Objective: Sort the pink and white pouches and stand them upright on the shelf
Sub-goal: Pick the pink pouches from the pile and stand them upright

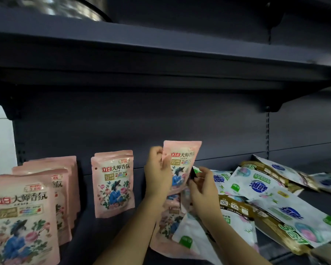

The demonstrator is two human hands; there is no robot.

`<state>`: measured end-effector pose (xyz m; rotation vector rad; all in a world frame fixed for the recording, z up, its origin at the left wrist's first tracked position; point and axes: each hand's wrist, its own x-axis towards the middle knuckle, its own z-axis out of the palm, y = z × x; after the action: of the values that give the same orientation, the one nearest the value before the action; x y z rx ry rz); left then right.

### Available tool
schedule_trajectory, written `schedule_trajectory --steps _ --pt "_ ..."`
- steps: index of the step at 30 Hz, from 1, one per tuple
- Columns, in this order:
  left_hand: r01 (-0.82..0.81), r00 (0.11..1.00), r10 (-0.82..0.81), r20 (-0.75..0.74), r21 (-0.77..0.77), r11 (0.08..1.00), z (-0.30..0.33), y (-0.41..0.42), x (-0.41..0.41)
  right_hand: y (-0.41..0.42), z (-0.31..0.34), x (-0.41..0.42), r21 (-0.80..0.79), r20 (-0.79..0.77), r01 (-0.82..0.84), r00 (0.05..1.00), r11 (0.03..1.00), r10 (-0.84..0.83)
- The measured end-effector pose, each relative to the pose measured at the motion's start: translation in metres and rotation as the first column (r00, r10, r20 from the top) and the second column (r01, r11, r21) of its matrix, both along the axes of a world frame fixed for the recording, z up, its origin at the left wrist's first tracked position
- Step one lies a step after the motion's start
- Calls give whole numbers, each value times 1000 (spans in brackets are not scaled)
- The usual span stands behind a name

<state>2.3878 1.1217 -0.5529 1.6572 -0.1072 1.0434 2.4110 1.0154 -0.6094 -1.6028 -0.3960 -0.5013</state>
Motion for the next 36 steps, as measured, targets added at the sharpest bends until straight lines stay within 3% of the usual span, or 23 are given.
schedule_trajectory --steps 3,6,10,12,16,19,21,25,32,36 --pt "49 999 -47 20 -62 997 11 11 -12 -1 5 -2 72 -41 -163 985 984 166" --pt "111 994 -113 0 -179 978 16 23 -22 0 22 -6 136 -131 -429 885 893 446" --pt "164 985 -171 9 -335 928 21 35 -32 6 44 -11 -17 -209 -508 844 861 494" --pt "227 962 -267 -53 -384 895 16 43 -35 9 48 -13 14 -203 -534 826 846 525" --pt "252 883 -311 -352 -204 946 -1 52 -51 17 48 -18 69 -177 -589 787 805 591" --pt "239 899 -297 -321 -206 949 -8 57 -61 28 49 -23 33 -200 -624 761 781 617" --pt "130 933 -187 -308 -198 972 -9 63 -67 40 47 -29 -80 -234 -642 756 763 612" --pt "-144 950 99 -296 -135 980 -20 74 -76 68 45 -39 -381 -289 -538 842 752 456" --pt "-264 925 185 -332 -208 942 -41 92 -79 105 25 -44 -288 -291 -420 895 861 339" --pt "-282 933 192 -306 -286 916 -47 98 -67 112 15 -39 -322 -265 -345 927 882 266"
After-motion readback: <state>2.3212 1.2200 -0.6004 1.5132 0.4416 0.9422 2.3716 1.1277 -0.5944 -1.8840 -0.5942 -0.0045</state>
